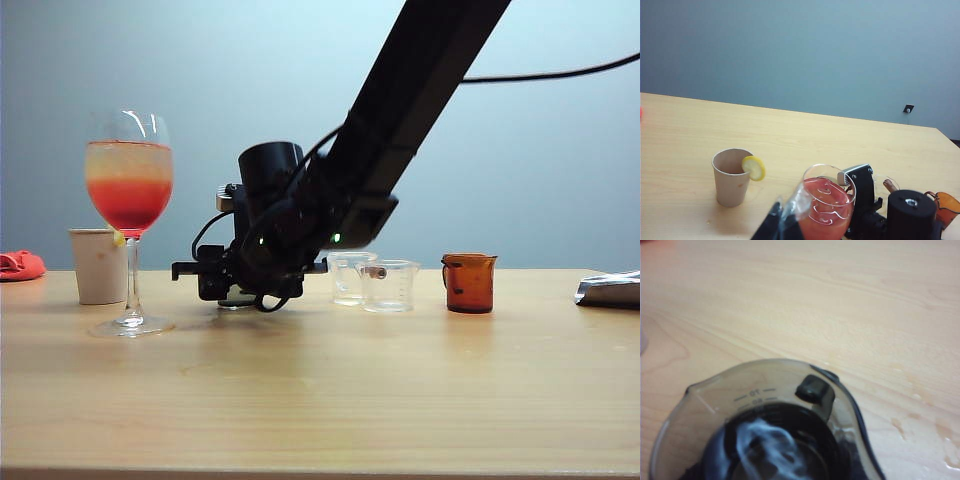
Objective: Pick up the first measuring cup from the left, pour the coconut rum inside into the goblet, and finally put the measuring cup back in its original place.
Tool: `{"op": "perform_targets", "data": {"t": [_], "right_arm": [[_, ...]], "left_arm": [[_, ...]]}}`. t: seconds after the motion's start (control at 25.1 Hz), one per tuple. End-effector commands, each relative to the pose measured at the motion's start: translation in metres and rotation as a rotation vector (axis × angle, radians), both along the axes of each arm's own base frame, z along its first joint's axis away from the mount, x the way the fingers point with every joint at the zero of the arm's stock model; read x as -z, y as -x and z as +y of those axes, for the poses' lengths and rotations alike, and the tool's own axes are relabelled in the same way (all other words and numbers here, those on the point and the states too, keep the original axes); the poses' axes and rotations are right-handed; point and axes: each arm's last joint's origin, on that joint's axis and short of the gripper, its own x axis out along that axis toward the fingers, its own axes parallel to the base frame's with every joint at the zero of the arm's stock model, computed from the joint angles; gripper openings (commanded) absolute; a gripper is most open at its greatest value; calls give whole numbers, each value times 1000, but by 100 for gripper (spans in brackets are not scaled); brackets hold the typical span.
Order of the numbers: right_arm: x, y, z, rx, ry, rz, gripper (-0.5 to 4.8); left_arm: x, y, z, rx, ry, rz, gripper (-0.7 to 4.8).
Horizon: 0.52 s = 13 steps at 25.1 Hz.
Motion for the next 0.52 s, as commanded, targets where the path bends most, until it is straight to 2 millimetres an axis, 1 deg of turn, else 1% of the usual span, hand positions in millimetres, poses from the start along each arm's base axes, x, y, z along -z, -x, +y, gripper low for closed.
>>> {"op": "perform_targets", "data": {"t": [0.04, 0.16, 0.36, 0.44, 0.52], "right_arm": [[1, -5, -8, -29, 21, 50, 157], [0, -10, -13, -53, 3, 48, 157], [-3, -12, -16, -86, -11, 46, 157], [-8, -12, -15, -157, -27, 30, 157], [-8, -12, -15, -193, -35, 37, 157]], "left_arm": [[-3, 1, 0, 2, -5, -23, -5], [-3, 1, 0, 3, -5, -23, -5], [-3, 1, 0, 2, -5, -23, -5], [-3, 1, 0, 2, -5, -23, -5], [-3, 1, 0, 2, -5, -23, -5]]}}
